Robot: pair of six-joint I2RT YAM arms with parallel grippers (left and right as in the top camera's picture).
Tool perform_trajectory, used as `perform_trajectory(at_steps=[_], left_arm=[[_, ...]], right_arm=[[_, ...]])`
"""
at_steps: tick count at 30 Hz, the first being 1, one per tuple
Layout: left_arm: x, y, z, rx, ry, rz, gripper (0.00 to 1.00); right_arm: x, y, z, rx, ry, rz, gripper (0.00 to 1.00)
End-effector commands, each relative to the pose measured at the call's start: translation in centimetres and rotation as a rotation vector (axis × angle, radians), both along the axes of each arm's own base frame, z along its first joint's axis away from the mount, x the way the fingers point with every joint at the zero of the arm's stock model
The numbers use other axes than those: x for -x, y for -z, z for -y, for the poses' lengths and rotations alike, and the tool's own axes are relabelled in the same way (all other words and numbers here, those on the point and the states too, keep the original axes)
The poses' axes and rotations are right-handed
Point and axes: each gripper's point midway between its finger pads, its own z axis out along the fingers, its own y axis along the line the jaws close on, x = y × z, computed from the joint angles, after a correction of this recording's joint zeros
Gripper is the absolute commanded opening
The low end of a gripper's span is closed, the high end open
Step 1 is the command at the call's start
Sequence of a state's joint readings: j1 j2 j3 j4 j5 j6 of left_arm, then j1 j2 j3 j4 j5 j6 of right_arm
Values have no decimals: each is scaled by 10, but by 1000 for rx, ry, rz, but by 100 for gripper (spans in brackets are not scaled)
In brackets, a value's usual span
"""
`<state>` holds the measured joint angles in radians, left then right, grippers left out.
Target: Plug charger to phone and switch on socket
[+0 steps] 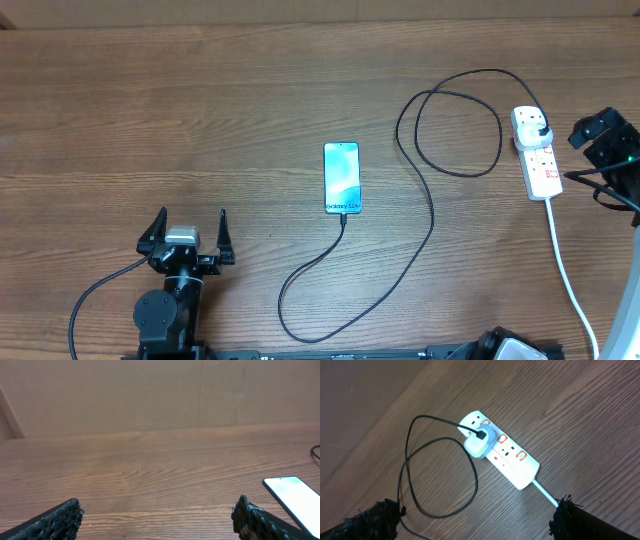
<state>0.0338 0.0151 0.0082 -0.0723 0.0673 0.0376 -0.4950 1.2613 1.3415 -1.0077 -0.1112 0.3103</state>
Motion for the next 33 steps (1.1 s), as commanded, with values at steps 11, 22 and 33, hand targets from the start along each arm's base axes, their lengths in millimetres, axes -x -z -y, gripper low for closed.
perform_trajectory(at_steps=[11, 22, 33], left_arm=[[0, 1, -6, -2, -30, 2, 100], [1, 1, -16, 116, -98, 3, 100], [1, 1, -18, 156, -113, 5, 100]], right_arm=[[-1, -2, 0, 13, 2, 4, 100], [-1, -2, 0, 13, 2, 4, 100], [-1, -2, 1, 13, 3, 4, 100]])
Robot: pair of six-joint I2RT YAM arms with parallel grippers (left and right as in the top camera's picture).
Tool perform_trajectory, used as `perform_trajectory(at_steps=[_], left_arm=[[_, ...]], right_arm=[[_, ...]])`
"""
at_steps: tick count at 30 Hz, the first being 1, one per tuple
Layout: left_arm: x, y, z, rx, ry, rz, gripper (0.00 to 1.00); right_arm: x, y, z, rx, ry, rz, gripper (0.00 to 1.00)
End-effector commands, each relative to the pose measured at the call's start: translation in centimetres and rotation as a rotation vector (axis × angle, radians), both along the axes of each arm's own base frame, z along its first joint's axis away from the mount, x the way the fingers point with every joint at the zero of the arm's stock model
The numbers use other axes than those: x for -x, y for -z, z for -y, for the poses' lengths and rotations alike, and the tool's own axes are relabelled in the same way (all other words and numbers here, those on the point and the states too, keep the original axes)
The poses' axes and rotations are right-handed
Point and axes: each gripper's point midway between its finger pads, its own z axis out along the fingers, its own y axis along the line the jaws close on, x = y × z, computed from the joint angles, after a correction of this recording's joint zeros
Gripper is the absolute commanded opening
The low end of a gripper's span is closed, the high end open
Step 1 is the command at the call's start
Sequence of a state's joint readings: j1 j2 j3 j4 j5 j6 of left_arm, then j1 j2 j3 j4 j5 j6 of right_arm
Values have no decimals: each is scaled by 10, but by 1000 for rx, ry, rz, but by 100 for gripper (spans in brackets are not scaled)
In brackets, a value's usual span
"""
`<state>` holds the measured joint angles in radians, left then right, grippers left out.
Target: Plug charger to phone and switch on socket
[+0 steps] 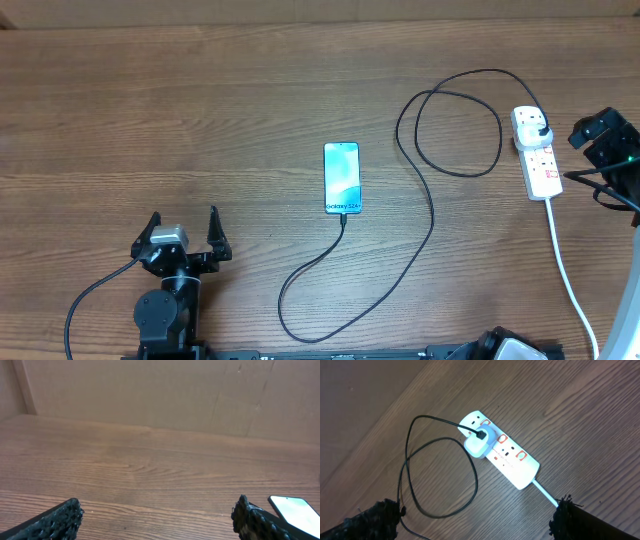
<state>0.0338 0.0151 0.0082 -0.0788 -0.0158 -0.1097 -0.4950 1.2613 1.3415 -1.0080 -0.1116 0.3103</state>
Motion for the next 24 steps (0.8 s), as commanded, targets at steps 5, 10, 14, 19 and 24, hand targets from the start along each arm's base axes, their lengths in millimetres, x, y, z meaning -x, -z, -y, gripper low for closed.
perform_trajectory(at_steps=[5, 10, 14, 19, 24], left_arm=[[0, -1, -1, 3, -3, 10, 100], [0, -1, 0, 3, 1, 10, 99], [0, -1, 0, 3, 1, 10, 100], [0, -1, 0, 3, 1, 10, 100], [0, -1, 0, 3, 1, 9, 100]], right_arm=[[-1, -2, 1, 13, 3, 4, 100], [-1, -2, 1, 13, 3, 4, 100], [-1, -2, 0, 13, 2, 4, 100], [-1, -2, 0, 13, 3, 4, 100], [-1, -2, 0, 13, 3, 4, 100]])
